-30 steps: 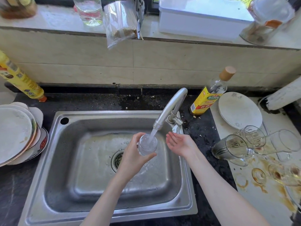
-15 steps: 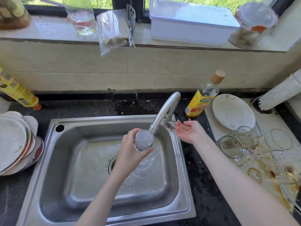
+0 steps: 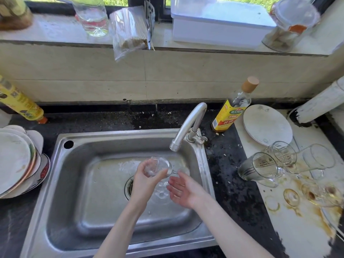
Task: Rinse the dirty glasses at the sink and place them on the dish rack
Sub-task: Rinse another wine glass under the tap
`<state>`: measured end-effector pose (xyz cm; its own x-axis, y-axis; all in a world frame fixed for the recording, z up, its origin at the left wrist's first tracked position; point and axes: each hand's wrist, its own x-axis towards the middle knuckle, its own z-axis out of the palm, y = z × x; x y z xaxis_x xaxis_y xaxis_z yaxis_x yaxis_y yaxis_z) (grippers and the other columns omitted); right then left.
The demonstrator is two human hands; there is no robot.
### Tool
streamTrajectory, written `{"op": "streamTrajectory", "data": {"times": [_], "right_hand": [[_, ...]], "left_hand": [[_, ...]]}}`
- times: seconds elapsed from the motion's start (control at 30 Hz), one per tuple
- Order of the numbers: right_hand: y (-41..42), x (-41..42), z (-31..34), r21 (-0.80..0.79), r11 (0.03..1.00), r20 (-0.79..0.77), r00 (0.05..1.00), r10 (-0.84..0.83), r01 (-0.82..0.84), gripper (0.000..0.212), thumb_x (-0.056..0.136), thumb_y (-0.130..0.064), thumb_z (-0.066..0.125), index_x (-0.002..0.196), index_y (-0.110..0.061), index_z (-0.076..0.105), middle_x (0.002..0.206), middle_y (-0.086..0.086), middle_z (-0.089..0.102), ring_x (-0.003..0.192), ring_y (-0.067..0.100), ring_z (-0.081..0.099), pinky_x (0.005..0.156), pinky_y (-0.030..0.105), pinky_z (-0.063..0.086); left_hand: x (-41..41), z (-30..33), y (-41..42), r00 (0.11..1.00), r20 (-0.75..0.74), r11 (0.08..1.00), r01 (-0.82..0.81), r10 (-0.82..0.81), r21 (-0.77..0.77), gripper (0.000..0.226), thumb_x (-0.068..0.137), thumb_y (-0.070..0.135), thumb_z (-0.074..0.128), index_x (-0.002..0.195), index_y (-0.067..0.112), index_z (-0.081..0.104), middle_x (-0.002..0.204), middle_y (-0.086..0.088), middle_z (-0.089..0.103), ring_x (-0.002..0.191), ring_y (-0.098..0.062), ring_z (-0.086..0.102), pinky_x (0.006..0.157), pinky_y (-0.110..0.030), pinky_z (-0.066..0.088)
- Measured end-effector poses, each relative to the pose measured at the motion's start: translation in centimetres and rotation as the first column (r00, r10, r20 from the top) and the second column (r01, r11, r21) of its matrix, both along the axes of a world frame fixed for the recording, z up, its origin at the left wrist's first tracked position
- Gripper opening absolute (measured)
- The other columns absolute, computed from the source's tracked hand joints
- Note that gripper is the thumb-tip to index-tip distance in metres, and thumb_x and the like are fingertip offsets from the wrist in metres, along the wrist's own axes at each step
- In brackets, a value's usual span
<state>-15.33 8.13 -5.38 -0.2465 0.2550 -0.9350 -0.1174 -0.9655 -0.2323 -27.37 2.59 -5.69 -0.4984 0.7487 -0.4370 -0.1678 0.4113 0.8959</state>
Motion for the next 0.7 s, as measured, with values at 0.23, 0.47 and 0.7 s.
{"op": "streamTrajectory", "data": {"times": [0.23,0.47,0.7], "right_hand": [[1.5,0.3,0.9,0.266,0.952,-0.045,0.988,-0.145,0.151,0.012,0.093,-0.017,0.055,0.087,-0.008,0.061,0.081,0.007,0.062,0.072,0.019,0.056,0.065,0.026,0.047],[1.5,0.6,2.2,0.691,0.69,0.235,0.97,0.066,-0.215,0.009,0.09,-0.019,0.062,0.09,-0.016,0.07,0.084,-0.002,0.069,0.079,0.012,0.062,0.072,0.023,0.05],[-1.2,1.5,2.0,0.715,0.462,0.531,0.837,0.13,-0.525,0.031,0.087,-0.026,0.066,0.057,-0.032,0.06,0.052,-0.019,0.058,0.057,-0.008,0.053,0.06,0.007,0.04]], "left_hand": [[-0.6,-0.3,-0.5,0.977,0.077,0.98,0.2,-0.198,-0.01,0.049,0.072,0.018,0.079,0.112,0.026,0.051,0.109,0.004,0.063,0.094,-0.007,0.064,0.07,-0.017,0.048],[-0.6,-1.0,-1.3,0.814,-0.373,0.894,0.43,-0.445,-0.128,0.064,0.074,0.033,0.077,0.125,0.02,0.041,0.114,0.013,0.048,0.103,-0.005,0.051,0.084,-0.013,0.037],[-0.6,-2.2,-2.4,0.424,-0.683,0.766,0.558,-0.595,-0.32,0.066,0.082,0.047,0.064,0.133,0.01,0.043,0.132,-0.005,0.05,0.123,-0.023,0.046,0.101,-0.031,0.034]]}}
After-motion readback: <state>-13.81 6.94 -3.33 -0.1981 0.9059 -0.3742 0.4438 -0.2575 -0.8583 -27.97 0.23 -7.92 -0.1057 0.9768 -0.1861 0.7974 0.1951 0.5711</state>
